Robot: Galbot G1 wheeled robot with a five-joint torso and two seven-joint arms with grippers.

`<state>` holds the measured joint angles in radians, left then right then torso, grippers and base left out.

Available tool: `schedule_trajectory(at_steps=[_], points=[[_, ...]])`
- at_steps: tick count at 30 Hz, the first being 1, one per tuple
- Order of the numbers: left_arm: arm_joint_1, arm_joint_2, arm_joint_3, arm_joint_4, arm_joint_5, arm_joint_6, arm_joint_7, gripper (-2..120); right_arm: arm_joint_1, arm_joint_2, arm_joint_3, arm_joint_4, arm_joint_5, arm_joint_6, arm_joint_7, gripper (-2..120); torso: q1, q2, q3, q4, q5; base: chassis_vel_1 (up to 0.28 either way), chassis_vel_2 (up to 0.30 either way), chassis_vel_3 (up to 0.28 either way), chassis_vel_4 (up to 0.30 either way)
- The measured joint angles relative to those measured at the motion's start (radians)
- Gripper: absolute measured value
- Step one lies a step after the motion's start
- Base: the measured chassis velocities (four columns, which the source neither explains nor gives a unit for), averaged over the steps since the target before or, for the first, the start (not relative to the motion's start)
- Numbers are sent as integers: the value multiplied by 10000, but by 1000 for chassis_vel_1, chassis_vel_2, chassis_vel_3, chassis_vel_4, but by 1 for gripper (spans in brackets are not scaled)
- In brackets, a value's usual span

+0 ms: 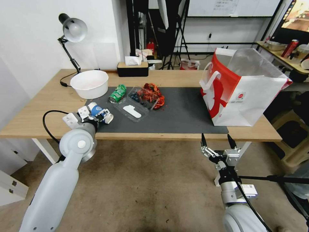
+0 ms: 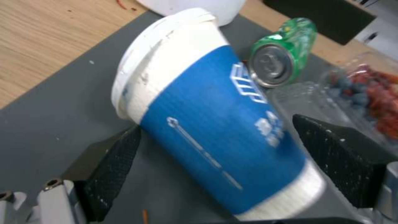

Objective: Pick up the trash from the table and place it into the takeout bag.

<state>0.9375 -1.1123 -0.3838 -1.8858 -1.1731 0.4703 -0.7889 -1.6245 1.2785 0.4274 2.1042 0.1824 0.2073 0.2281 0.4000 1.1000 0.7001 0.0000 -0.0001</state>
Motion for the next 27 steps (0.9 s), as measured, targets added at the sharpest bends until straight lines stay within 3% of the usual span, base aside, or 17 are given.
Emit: schedule_trajectory(at_steps=[8, 13, 14, 16, 17, 19, 20, 23, 24, 27], points=[[-258, 168, 221, 385, 56, 52, -11, 75, -14, 29, 11, -32, -21, 25, 0, 100, 0, 0, -2, 0, 2, 0, 0, 0, 0], [-291, 138, 343, 473, 326, 105, 56, 53, -9, 45, 44, -62, -26, 34, 0, 100, 0, 0, -2, -1, 1, 0, 0, 0, 0], [-291, 138, 343, 473, 326, 105, 56, 53, -9, 45, 44, -62, -26, 34, 0, 100, 0, 0, -2, -1, 1, 0, 0, 0, 0], [-217, 152, 389, 497, 768, -10, 359, 41, -6, 49, 48, -81, -31, 42, 1, 100, 0, 1, -2, -1, 0, 0, 0, 0, 0], [-217, 152, 389, 497, 768, -10, 359, 41, -6, 49, 48, -81, -31, 42, 1, 100, 0, 1, -2, -1, 0, 0, 0, 0, 0], [-77, 228, 436, 537, 1522, -418, 1112, 31, 1, 53, 49, -94, -34, 47, 2, 100, 0, 1, -1, 0, -1, 0, 0, 0, 0], [-77, 228, 436, 537, 1522, -418, 1112, 31, 1, 53, 49, -94, -34, 47, 2, 100, 0, 1, -1, 0, -1, 0, 0, 0, 0], [114, 380, 480, 558, 2457, -1288, 2357, 15, 20, 56, 52, -110, -39, 51, 10, 100, 0, 1, -1, 1, 0, 0, 0, 0, 0], [114, 380, 480, 558, 2457, -1288, 2357, 15, 20, 56, 52, -110, -39, 51, 10, 100, 0, 1, -1, 1, 0, 0, 0, 0, 0], [319, 577, 505, 664, 3384, -2492, 3920, 5, 30, 55, 52, -137, -43, 59, 15, 100, 0, 1, -2, 0, 1, 0, 0, 0, 0]])
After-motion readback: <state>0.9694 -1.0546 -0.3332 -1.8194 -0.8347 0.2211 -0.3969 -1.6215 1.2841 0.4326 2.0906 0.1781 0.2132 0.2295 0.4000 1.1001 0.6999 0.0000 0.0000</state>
